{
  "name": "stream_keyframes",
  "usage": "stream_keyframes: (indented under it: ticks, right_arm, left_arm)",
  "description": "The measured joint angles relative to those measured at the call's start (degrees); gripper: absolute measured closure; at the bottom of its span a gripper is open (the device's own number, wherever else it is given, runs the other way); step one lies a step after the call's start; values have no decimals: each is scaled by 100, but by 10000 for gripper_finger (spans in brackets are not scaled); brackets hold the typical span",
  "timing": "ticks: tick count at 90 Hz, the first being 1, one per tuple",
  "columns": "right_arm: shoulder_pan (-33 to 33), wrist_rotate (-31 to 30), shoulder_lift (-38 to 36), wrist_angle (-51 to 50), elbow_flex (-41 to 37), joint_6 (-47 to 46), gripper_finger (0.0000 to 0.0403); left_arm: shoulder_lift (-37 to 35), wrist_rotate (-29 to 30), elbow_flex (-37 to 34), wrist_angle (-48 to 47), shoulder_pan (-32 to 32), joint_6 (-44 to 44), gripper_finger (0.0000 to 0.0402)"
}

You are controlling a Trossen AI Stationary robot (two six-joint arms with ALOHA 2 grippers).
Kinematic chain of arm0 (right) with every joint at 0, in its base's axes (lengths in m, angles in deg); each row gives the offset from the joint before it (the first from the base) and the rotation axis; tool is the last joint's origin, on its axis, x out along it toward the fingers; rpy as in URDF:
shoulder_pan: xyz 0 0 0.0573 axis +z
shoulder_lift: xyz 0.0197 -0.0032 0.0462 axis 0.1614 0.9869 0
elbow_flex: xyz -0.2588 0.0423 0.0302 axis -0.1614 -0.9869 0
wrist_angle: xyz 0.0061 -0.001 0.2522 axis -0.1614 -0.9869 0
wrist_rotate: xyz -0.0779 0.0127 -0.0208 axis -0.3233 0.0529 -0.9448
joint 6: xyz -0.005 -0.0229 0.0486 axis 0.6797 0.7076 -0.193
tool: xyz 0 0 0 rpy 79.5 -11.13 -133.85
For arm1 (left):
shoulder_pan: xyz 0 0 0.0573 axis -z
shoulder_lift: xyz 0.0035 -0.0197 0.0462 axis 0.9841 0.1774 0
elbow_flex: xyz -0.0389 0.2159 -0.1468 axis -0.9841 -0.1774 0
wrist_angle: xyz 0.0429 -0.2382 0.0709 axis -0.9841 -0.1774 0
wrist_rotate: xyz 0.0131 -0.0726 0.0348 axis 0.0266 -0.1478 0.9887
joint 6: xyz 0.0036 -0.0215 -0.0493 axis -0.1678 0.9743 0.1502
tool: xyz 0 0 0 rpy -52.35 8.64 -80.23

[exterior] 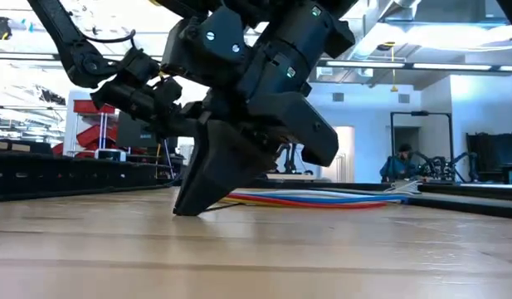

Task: Ziptie cables
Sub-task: Wrap the black zip tie on the cable

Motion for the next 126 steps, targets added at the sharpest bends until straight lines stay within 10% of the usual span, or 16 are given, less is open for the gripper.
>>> stream_keyframes:
  ticks: [126]
  right_arm:
    - [623,-860,-332,128,-15,-1080,393]
  left_arm:
    - [-2,-7,0,-222,197,-83,401]
